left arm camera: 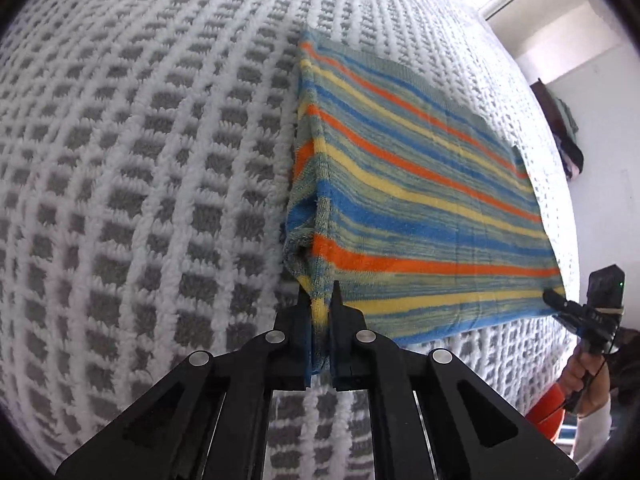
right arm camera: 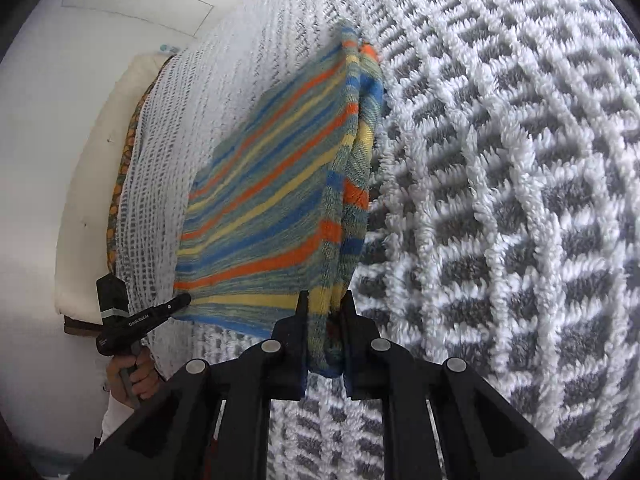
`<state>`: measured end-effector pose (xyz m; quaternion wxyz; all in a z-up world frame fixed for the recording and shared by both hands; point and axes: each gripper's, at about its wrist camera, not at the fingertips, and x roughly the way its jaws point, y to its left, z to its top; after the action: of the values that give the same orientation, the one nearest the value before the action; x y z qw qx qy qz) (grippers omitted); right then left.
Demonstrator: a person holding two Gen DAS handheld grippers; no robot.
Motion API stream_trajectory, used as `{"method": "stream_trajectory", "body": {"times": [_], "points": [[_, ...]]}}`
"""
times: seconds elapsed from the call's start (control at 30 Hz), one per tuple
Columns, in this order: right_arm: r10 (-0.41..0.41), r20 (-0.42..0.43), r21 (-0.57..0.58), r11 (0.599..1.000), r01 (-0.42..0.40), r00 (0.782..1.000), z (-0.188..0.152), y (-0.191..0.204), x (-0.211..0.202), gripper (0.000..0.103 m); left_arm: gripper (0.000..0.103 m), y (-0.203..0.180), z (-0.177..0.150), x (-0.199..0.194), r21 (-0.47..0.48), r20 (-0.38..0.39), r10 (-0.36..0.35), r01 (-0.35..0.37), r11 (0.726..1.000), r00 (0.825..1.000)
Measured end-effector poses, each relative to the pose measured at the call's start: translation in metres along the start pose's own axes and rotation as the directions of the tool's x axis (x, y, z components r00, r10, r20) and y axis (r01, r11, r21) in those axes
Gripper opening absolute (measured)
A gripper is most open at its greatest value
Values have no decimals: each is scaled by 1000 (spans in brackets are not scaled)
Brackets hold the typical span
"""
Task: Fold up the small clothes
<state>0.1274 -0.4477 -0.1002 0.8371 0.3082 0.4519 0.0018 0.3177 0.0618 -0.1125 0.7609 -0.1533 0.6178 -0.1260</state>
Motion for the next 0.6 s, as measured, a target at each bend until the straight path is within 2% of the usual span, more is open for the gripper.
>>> {"method": "stream_trajectory", "body": {"times": [0.13,0.2,0.27,0.33,0.4,0.47,0.5,0.53,0.57,0.6], "points": [[11,-26,-21,1000,-12,1000,-33,-1,-23,12,4,11,-32,-5,-1,-54,-21,21,1000,998],[-21,-54,-25,999,20,998,-55,-13,-22,12,4,15,-48,8,-5,-87,-5,4,1000,996],[-42,-77,3,999,42,996,-69,-29,-13,12,6,19,-56,16,-32,-84,-20,17,999,996],[-16,-53,47,999,18,998,-74,-40,-7,13,12,22,-56,14,-58,-69,-34,30,998,997],[-26,-31,32,999,27,999,-73,-36,-7,15,20,24,-57,8,-62,-60,-31,27,998,998],[-53,-22,-7,999,53,998,-72,-26,-7,26,34,27,-64,-4,-58,-44,-23,21,998,999],[-67,-24,-21,998,67,997,-73,-22,-10,35,38,29,-69,-12,-54,-28,-9,7,998,1000],[-78,-23,-30,997,77,997,-71,-18,-12,47,47,34,-75,-21,-48,-9,12,-13,999,1000],[-94,-11,-42,995,94,996,-72,-14,-16,54,54,39,-80,-34,-43,19,40,-39,998,999],[-116,9,-58,992,116,993,-72,-12,-19,62,55,42,-84,-46,-37,50,71,-69,997,996]]}}
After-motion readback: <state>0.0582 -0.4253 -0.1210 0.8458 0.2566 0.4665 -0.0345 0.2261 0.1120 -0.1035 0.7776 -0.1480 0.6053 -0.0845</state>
